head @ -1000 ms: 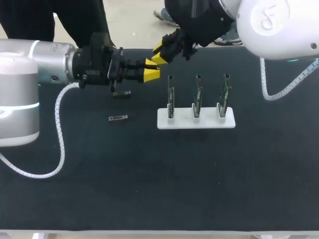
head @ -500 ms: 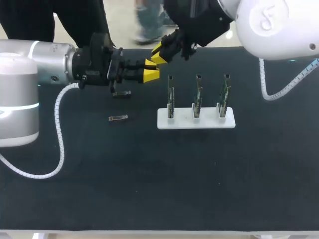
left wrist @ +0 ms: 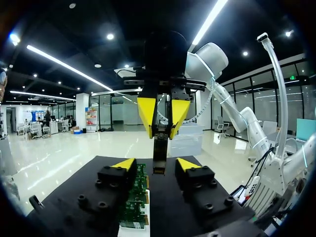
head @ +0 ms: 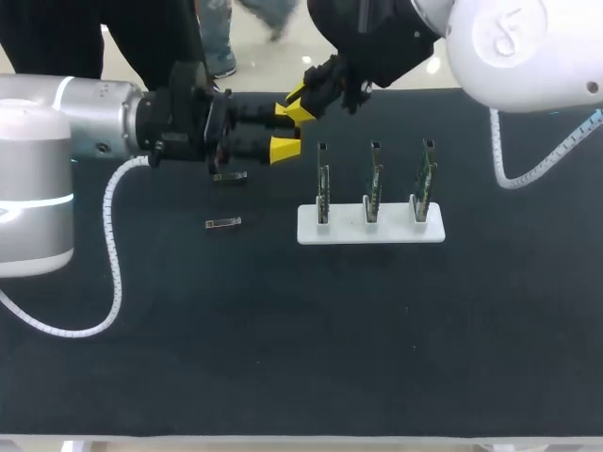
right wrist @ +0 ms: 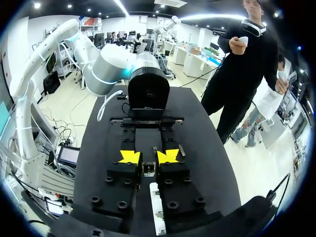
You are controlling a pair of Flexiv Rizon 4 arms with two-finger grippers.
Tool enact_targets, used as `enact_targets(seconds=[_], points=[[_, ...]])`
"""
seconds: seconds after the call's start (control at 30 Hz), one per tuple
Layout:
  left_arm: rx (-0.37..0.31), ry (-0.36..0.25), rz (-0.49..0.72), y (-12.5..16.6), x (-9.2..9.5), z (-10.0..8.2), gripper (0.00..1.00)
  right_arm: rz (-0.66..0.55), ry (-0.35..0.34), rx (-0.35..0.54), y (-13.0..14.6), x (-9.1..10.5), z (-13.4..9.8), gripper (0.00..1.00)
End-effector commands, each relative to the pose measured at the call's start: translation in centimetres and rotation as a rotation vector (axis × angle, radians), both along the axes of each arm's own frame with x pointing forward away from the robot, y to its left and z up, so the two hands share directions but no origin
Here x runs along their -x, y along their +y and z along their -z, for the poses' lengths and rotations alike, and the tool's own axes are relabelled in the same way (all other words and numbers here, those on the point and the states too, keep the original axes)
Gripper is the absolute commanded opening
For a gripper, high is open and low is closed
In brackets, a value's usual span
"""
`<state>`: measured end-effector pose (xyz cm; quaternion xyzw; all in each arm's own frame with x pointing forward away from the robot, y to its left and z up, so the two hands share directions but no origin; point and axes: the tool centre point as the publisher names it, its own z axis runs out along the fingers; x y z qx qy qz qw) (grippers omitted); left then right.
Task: Pick up the optical module with the left hand, and insert it into the network port with the right hand.
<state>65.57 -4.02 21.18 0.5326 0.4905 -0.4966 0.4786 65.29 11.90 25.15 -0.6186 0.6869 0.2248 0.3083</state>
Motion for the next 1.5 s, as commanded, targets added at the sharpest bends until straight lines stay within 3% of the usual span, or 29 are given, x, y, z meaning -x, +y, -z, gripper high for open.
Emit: enact_targets(seconds=[0.03,1.0,1.27,1.5], points=[[0.001,-0.002,-0.003,-0.1,0.0,0.1,1.00,0.002,-0.002,0.002,0.0,0.2,-0.1,0.00],[-0.005,0.000,-0.016,0.7,0.0,0.0,1.00,-0.017,-0.009,0.007,0.0,0.3,0.0,0.00],[-0.139,0.020,-0.043,4.3,0.3,0.1,1.00,-0.017,-0.009,0.007,0.0,0.3,0.0,0.00],[-0.277,0.017,-0.046,9.6,0.8,0.6,1.00,-0.017,-0.009,0.007,0.0,0.3,0.0,0.00]])
